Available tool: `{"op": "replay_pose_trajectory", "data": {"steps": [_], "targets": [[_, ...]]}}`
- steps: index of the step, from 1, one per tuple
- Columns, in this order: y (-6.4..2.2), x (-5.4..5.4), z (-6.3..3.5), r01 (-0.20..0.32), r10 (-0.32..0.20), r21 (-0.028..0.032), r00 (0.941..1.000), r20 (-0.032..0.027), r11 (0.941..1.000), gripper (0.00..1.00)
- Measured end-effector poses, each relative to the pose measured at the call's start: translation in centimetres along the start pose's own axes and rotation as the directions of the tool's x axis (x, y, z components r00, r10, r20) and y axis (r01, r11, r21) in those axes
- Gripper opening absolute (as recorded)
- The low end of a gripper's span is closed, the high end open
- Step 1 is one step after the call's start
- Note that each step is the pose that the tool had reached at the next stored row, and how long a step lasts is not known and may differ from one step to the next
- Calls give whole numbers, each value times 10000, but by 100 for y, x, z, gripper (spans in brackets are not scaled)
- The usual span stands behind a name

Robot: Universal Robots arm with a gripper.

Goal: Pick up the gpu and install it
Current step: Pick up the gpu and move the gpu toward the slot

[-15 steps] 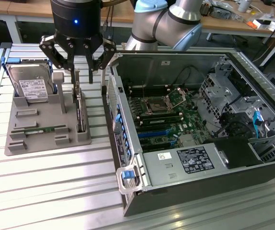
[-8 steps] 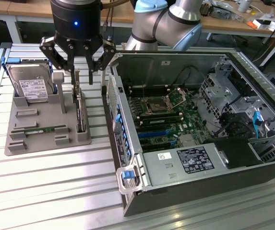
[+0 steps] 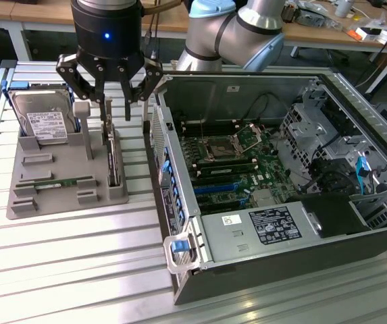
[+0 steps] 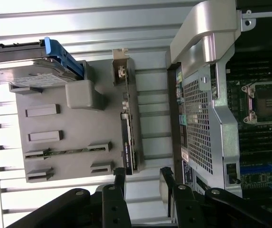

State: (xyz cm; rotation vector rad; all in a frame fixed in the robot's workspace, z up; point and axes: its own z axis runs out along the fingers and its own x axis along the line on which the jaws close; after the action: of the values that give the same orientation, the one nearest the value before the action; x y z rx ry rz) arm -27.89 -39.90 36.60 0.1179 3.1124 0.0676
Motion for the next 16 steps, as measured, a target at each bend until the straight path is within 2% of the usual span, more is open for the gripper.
{"op": "replay_pose_trajectory", "data": {"steps": [16], "targets": [[-2,2,49,0,0,0,10000,1,10000,42]]}}
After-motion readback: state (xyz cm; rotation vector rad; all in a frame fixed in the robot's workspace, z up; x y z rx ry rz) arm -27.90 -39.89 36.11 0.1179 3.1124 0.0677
